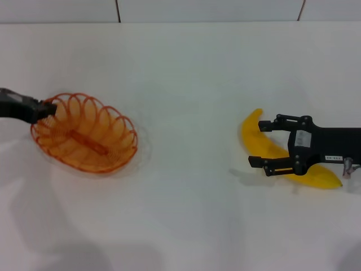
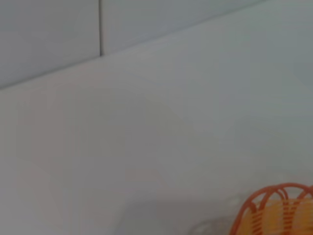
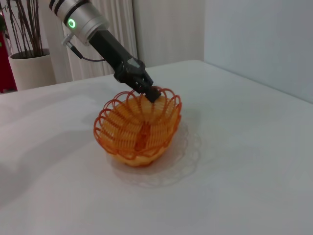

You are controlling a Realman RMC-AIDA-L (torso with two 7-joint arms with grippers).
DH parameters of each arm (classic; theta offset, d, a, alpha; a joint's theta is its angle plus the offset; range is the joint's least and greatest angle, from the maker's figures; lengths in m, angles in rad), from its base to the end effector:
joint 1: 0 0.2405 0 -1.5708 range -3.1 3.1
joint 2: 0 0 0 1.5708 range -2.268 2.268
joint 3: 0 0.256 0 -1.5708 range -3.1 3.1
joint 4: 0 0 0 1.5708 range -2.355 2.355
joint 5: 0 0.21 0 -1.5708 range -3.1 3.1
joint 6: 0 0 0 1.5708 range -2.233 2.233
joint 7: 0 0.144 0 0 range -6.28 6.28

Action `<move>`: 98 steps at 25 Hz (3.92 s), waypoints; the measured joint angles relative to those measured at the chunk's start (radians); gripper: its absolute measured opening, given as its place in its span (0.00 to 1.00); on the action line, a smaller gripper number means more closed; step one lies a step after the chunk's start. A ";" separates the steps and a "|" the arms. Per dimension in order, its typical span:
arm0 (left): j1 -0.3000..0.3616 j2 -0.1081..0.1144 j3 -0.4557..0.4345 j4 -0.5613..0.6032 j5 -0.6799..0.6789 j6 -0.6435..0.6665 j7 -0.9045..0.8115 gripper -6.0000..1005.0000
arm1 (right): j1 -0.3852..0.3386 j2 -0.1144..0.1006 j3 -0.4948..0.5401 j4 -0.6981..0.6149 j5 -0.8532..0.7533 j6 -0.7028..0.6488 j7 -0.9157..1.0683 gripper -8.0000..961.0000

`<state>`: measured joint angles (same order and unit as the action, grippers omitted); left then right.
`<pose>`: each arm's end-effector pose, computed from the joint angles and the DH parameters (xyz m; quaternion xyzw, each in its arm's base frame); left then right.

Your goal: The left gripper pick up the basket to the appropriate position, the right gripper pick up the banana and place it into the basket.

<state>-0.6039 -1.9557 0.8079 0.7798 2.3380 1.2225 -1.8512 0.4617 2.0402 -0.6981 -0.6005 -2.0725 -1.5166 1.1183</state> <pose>-0.3036 0.3926 0.0590 -0.9045 -0.3345 -0.0079 0.2644 0.3048 0.3069 -0.0014 -0.9628 0.1428 0.1699 0.1544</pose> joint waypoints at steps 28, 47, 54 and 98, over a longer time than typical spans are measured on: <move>0.032 -0.050 -0.003 -0.263 -0.471 -0.211 0.281 0.08 | 0.020 -0.001 -0.041 0.038 0.000 0.017 -0.008 0.94; 0.008 -0.058 -0.002 -0.393 -0.588 -0.257 0.407 0.09 | 0.028 0.000 -0.043 0.048 0.000 0.035 -0.009 0.94; 0.004 -0.066 -0.003 -0.407 -0.596 -0.257 0.408 0.09 | 0.029 0.000 -0.043 0.050 0.000 0.035 -0.009 0.94; 0.093 -0.073 0.010 -0.220 -0.605 -0.155 0.464 0.78 | 0.030 0.003 -0.071 0.064 0.008 0.062 -0.013 0.94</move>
<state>-0.5113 -2.0285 0.8175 0.5595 1.7333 1.0671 -1.3875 0.4919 2.0433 -0.7691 -0.5368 -2.0644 -1.4541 1.1049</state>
